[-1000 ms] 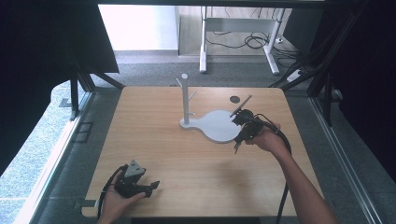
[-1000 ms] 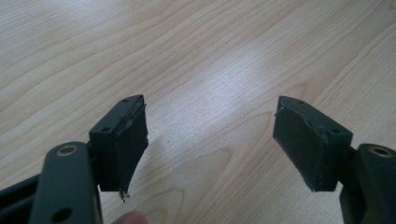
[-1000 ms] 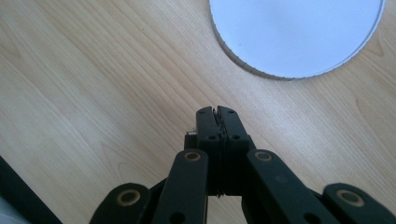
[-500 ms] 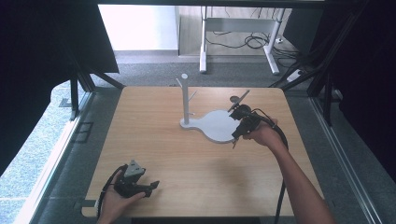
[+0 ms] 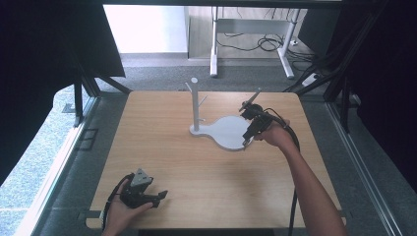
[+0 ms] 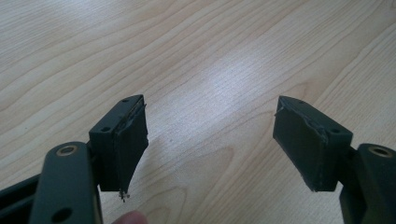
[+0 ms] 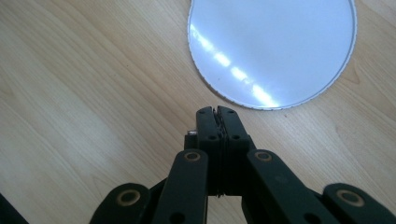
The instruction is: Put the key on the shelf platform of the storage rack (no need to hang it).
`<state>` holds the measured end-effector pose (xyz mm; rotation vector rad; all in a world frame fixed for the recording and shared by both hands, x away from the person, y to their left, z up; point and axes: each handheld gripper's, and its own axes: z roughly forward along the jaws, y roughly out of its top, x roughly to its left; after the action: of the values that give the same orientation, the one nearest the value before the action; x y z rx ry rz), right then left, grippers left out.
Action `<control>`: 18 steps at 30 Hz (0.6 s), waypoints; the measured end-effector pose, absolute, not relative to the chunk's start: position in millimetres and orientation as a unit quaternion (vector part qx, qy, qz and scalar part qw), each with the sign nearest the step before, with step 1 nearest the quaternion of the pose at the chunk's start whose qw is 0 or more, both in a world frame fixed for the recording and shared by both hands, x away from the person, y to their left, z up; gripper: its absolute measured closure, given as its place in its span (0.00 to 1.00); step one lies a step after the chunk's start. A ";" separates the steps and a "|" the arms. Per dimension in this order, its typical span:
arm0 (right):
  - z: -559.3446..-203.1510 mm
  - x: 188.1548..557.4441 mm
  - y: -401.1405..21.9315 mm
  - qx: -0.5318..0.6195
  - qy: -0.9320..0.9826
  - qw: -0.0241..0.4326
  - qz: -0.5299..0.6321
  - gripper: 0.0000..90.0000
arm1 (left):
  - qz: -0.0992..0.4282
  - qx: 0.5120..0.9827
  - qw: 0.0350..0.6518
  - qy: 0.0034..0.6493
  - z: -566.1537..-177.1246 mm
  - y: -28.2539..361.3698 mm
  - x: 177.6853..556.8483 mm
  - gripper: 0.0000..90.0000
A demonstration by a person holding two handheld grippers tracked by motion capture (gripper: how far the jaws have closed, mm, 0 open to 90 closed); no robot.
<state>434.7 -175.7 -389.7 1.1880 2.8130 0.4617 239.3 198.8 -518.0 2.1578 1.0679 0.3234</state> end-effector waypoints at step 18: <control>-399.2 458.9 -171.6 0.403 0.902 0.027 0.151 1.00 | 0.124 0.833 0.349 0.411 -518.5 199.0 239.7 0.29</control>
<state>458.9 -171.6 -399.2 1.2461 2.7873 0.4656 239.7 199.0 -518.5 2.1586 1.0662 0.3214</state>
